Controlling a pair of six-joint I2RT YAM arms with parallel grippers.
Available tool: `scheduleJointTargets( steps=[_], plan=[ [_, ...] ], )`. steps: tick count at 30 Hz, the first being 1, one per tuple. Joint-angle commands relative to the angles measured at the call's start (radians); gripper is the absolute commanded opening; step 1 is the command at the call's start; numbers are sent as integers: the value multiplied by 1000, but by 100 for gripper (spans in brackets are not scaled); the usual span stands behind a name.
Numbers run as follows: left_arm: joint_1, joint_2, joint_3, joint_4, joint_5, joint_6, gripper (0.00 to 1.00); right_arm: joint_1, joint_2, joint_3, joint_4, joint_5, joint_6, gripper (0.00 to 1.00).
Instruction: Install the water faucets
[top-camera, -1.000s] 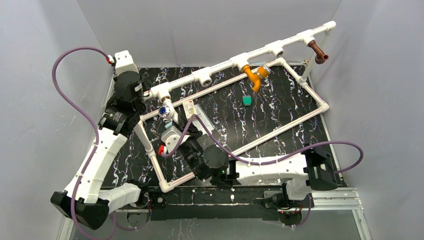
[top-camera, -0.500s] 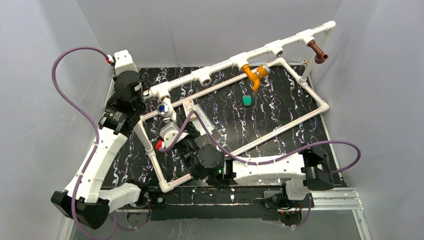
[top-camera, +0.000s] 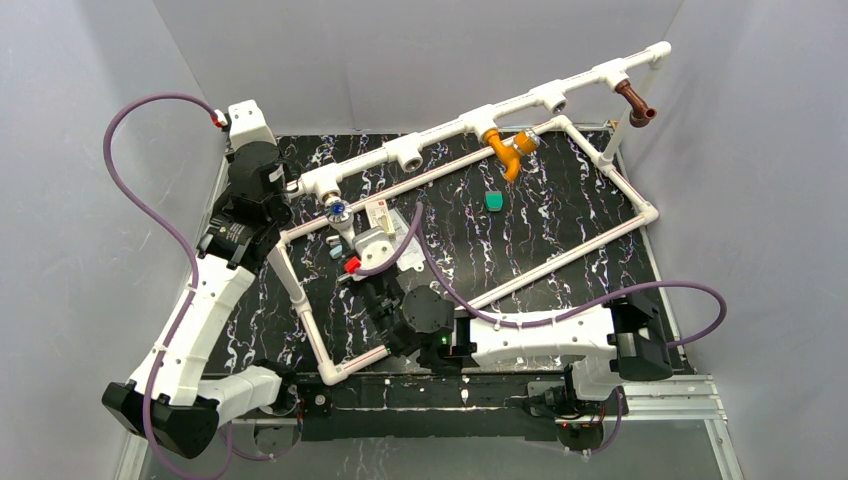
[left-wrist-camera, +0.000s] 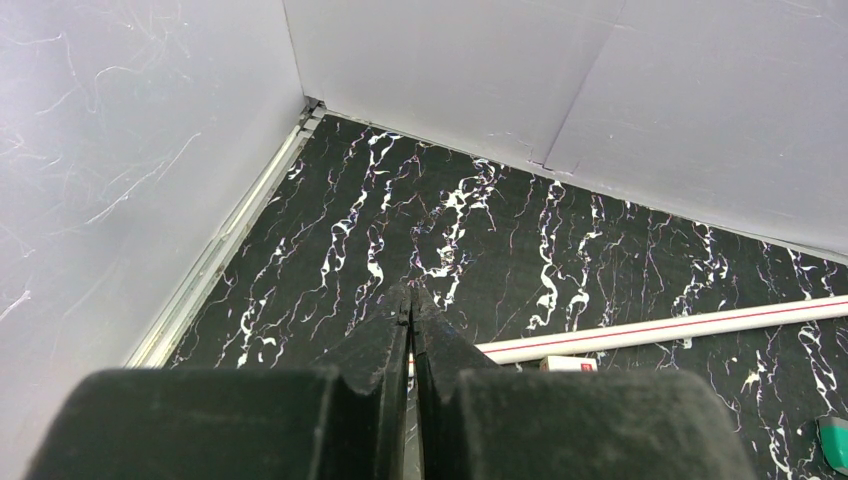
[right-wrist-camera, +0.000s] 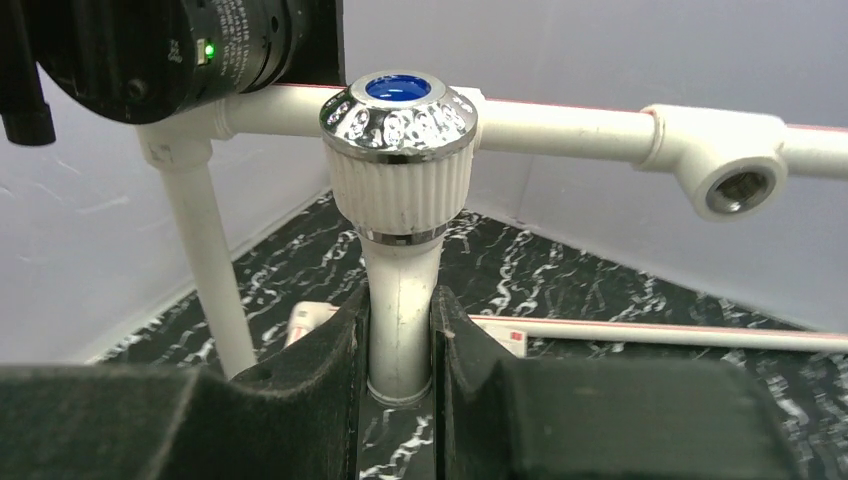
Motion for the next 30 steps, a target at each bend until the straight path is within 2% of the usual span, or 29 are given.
scheduleJointTargets(
  steps=[1, 6, 14, 24, 30],
  plan=[
    [-16, 29, -98, -326, 38, -10, 1, -50, -23, -7, 86, -46, 216, 1],
    [-16, 28, -102, -328, 40, -10, 1, -52, -6, -18, 163, -4, 302, 1],
    [-16, 29, -101, -329, 47, -12, 0, -52, 19, 0, 165, 44, 525, 1],
    [-17, 31, -102, -331, 58, -12, 0, -58, 6, 41, -80, 70, 1022, 1],
    [-17, 28, -104, -329, 61, -13, 0, -63, -24, 6, -103, 73, 1233, 1]
  ],
)
